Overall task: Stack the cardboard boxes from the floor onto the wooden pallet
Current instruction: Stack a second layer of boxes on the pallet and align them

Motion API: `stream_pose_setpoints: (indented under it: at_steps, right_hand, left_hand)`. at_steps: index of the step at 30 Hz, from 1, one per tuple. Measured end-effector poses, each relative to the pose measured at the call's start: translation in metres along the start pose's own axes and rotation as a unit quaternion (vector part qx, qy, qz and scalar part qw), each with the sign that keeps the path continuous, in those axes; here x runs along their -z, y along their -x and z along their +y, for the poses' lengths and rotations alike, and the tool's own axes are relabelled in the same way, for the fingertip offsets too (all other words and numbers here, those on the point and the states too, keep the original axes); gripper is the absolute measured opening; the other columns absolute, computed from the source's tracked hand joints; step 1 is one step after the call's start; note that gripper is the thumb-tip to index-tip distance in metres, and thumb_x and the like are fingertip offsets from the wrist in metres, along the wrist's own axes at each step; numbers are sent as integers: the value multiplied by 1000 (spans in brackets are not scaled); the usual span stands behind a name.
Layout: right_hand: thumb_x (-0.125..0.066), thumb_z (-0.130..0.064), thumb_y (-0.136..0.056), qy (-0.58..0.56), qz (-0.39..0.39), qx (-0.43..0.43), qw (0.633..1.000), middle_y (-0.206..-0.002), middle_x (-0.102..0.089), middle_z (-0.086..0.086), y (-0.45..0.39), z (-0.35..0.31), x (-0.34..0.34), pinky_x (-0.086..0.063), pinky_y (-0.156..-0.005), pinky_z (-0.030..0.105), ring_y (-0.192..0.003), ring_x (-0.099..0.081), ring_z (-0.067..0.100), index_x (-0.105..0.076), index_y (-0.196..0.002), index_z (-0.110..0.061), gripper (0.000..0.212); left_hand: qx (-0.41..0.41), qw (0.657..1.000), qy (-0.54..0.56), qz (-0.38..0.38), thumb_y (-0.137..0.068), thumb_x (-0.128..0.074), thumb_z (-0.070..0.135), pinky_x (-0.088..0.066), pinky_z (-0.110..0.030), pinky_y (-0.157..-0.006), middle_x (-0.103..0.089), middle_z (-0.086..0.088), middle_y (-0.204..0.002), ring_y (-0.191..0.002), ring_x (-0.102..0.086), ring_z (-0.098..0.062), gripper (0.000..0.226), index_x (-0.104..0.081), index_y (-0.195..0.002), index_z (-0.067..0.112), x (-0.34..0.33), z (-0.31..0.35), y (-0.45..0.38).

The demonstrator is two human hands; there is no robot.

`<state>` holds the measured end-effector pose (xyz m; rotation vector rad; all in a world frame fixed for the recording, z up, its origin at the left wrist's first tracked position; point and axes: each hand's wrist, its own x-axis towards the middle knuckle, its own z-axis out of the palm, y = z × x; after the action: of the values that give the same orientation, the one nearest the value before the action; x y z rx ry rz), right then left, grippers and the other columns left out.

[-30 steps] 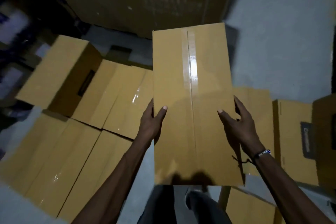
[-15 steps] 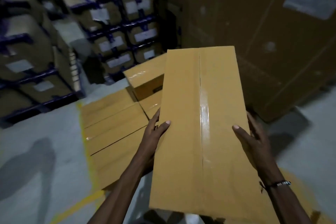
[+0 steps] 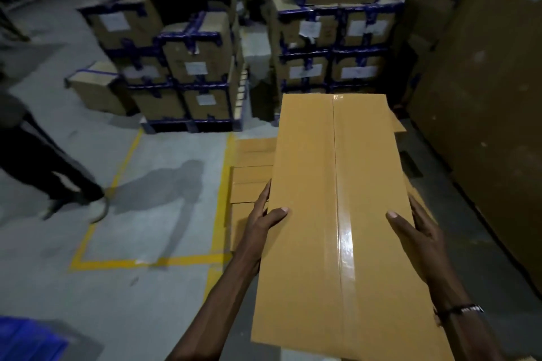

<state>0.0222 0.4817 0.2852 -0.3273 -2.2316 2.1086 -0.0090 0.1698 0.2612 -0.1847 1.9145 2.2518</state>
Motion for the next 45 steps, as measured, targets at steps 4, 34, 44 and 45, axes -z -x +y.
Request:
stream_pose_setpoints:
  at_steps: [4, 34, 44, 45]
  right_hand:
    - [-83, -50, -76, -1, -37, 3, 999, -144, -58, -20, 8, -2, -29, -37, -118, 49, -138, -49, 12, -50, -149, -39, 81]
    - [-77, -47, -84, 63, -328, -3, 943, -156, -47, -15, -21, -5, -255, -35, -120, 46, -144, -42, 10, -44, -153, -41, 77]
    - [-79, -46, -84, 43, -299, -14, 953, -147, -57, -15, -43, -14, -402, -42, -116, 50, -137, -53, 13, -49, -149, -42, 72]
    - [-80, -50, -82, 44, -295, -14, 954, -149, -55, -16, -45, -15, -415, -40, -117, 51, -139, -50, 13, -49, -149, -44, 74]
  left_hand:
    - [-4, 999, 12, 37, -79, -80, 51, -41, -53, -118, -49, 20, -156, -143, -49, -15, 79, -44, -149, 59, 31, 0, 31]
    - [-11, 944, 85, 319, -86, -74, 42, -34, -57, -121, -57, 11, -151, -147, -46, -24, 67, -50, -147, 53, 192, -5, 138]
    - [-33, 950, 72, 303, -97, -67, 28, -49, -36, -110, -62, 17, -145, -134, -58, -11, 58, -50, -151, 43, 336, 31, 86]
    - [-38, 951, 74, 299, -100, -64, 24, -53, -28, -102, -64, 19, -141, -131, -60, -8, 55, -51, -150, 42, 351, 35, 81]
